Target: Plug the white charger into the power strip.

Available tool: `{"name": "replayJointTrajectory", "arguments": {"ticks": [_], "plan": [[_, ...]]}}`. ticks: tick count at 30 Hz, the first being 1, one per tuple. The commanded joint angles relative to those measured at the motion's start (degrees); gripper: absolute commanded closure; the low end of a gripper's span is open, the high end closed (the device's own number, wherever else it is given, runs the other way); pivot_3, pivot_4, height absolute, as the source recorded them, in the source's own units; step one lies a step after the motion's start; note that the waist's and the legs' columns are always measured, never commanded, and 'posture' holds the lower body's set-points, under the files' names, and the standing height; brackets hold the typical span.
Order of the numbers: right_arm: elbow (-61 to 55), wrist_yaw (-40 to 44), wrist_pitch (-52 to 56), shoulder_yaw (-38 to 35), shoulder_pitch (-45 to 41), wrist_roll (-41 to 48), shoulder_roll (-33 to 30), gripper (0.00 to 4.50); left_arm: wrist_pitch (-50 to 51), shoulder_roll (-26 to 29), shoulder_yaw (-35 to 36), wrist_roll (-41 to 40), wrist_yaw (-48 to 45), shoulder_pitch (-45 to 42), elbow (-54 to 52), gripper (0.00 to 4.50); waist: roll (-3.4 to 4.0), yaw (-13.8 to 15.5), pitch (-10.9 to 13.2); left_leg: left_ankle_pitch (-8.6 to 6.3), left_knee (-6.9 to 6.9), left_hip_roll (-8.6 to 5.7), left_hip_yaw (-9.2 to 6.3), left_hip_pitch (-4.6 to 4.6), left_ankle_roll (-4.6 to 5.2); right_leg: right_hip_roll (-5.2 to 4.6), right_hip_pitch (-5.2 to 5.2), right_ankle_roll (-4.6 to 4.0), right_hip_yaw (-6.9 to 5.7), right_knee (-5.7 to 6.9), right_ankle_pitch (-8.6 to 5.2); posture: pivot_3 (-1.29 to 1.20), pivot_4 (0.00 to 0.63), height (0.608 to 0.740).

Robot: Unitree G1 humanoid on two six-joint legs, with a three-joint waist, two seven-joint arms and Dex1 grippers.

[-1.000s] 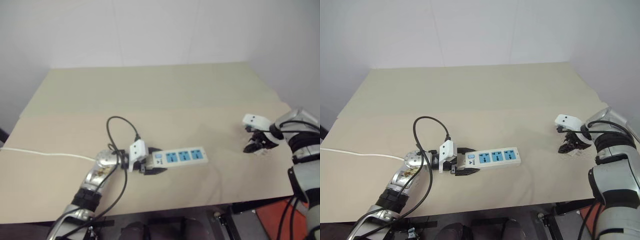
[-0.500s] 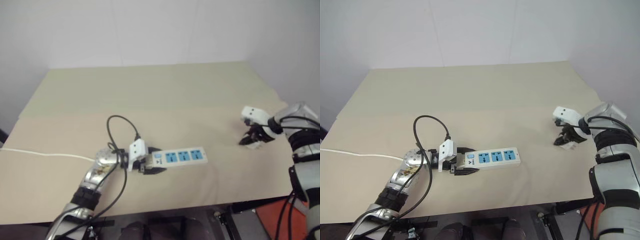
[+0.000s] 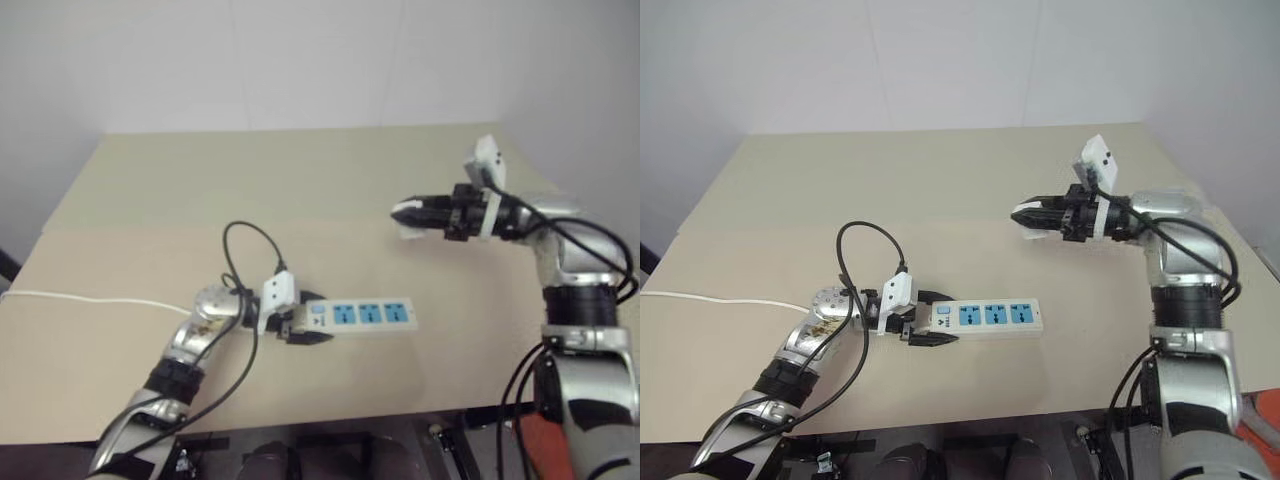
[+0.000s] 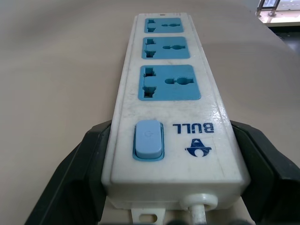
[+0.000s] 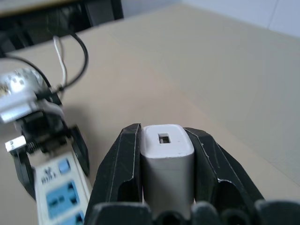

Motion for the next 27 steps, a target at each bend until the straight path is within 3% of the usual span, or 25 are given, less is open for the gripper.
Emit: {"name": "replayJointTrajectory", "arguments": {"ticks": [1, 11, 27], "plan": [[-8.96, -2.8, -1.93, -1.16, 4.46, 5.06, 2.93, 3.35, 1.33, 1.27, -1.08, 0.78, -1.06, 0.03, -0.37, 1.21, 0.0, -0.03, 0.0, 0.0, 0.0, 0.01, 0.0, 0.0, 0.0, 0.03, 0.01, 0.0, 0.0, 0.0, 0.0, 0.0, 0.15, 0.74], [-14.3, -5.59, -10.82, 5.99, 15.25, 6.44, 10.66, 3.35, 2.44, 2.25, -0.63, 0.77, -0.58, 0.51, -1.17, 1.21, 0.0, -0.19, 0.0, 0.01, -0.01, 0.0, 0.02, 0.08, -0.01, 0.15, 0.07, -0.01, 0.02, 0.0, -0.01, 0.0, 0.15, 0.74], [-7.32, -3.84, -21.33, 14.69, 17.92, 4.55, 13.17, 3.35, 2.85, 2.57, -1.04, 1.0, -0.44, 1.11, -1.88, 1.21, 0.0, -0.29, 0.0, 0.02, 0.0, -0.01, 0.04, 0.12, -0.03, 0.2, 0.09, -0.01, 0.04, 0.0, -0.03, 0.0, 0.15, 0.74]]}}
